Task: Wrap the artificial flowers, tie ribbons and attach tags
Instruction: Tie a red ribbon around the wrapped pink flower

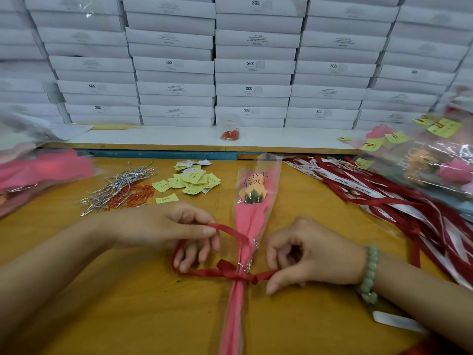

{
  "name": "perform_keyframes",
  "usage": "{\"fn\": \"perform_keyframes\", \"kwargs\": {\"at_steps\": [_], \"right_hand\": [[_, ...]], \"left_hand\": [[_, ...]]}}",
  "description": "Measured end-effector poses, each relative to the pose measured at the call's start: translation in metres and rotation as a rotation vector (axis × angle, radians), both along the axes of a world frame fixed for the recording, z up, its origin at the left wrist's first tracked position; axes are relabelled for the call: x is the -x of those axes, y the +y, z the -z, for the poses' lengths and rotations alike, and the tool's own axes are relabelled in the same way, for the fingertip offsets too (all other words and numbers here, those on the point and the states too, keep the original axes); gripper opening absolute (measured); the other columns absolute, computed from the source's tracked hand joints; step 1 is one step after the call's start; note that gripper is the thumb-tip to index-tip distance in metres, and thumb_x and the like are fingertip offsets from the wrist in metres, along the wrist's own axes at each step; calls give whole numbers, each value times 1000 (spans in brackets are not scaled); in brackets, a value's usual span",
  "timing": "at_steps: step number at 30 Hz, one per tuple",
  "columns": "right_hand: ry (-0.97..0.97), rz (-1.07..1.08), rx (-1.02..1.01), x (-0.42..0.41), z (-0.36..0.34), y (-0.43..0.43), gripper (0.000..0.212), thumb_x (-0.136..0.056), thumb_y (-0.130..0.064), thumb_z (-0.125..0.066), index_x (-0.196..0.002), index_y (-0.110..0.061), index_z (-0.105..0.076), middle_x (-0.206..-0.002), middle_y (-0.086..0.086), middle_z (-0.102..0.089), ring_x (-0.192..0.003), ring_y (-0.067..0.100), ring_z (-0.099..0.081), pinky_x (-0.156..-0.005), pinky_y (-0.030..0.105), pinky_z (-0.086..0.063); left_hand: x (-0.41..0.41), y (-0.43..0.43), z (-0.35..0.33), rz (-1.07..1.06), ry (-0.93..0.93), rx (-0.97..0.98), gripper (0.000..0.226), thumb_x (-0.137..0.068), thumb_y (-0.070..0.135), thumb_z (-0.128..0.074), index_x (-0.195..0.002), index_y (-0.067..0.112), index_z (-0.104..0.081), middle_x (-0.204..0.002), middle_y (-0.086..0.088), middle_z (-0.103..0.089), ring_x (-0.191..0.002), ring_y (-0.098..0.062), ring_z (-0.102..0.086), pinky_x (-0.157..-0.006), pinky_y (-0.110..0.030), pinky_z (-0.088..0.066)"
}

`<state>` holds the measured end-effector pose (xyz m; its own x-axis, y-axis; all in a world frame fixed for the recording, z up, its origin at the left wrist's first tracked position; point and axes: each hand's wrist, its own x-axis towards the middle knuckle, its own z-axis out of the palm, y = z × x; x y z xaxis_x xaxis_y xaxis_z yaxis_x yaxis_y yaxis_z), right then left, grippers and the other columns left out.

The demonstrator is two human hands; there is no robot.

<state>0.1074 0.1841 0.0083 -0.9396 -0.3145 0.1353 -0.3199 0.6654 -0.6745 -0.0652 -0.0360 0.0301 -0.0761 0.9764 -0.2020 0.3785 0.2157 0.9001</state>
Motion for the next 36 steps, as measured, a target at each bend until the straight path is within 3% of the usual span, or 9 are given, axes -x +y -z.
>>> {"fn": "perform_keyframes", "kwargs": {"at_steps": [6,15,20,24,26,28,31,33,36], "right_hand": [[-387,-36,262,3,-11,15,14,-88,-16,-70,-75,-10,-68,-52,-5,-62,-38,2,-52,-45,12,-42],[-705,-90,307,3,-22,36,17,-93,-12,-62,-77,-6,-65,-59,-2,-66,-47,3,-60,-50,13,-48],[-799,-94,284,1,-23,43,17,-92,-13,-62,-76,-7,-65,-60,-3,-67,-47,3,-61,-48,12,-47],[-848,-118,171,0,-29,51,21,-86,-35,-69,-75,-17,-68,-61,-7,-68,-48,1,-62,-39,16,-33],[-868,-124,168,0,-29,55,23,-83,-41,-70,-76,-19,-68,-63,-7,-69,-50,0,-62,-38,16,-31],[-874,-130,190,1,-27,57,25,-83,-44,-70,-81,-19,-69,-67,-6,-70,-54,1,-65,-40,17,-32],[-862,-124,239,3,-22,59,29,-84,-44,-69,-89,-15,-68,-74,-2,-72,-63,7,-69,-48,25,-39],[-818,-94,250,3,-19,60,30,-83,-45,-71,-91,-15,-68,-79,1,-73,-69,11,-71,-55,31,-33],[-723,-6,288,5,-15,57,36,-76,-45,-78,-91,-14,-68,-80,4,-73,-70,14,-71,-61,33,-28]], "left_hand": [[2,-8,8,-186,-47,42,37,-104,15,-41,-98,-19,-53,-77,-25,-56,-52,-15,-60,-51,-22,-48],[-10,-2,-2,-324,-63,48,36,-102,-5,-25,-91,-34,-43,-71,-30,-45,-33,-12,-45,-37,-18,-39],[-5,-4,-6,-330,-45,106,35,-102,-9,-20,-92,-33,-44,-67,-37,-44,-33,-13,-47,-36,-17,-38],[3,-11,1,-312,-31,112,32,-102,-9,-24,-91,-32,-43,-68,-35,-44,-34,-14,-48,-37,-18,-39],[11,-12,4,-283,15,96,30,-103,-4,-29,-93,-27,-46,-67,-35,-45,-35,-15,-50,-36,-18,-39],[16,-11,-2,-161,155,150,27,-102,14,-45,-99,-9,-56,-69,-26,-55,-44,-14,-57,-39,-20,-41],[17,-8,-10,-93,367,80,23,-87,35,-69,-108,26,-64,-95,4,-68,-83,-12,-68,-69,-33,-56],[11,-5,-13,-162,478,-82,35,-80,43,-75,-112,43,-61,-116,22,-61,-111,-4,-59,-92,-32,-50],[-4,-1,-22,-125,522,-179,31,-78,52,-70,-107,44,-62,-116,21,-61,-117,-5,-55,-97,-31,-43]]}}
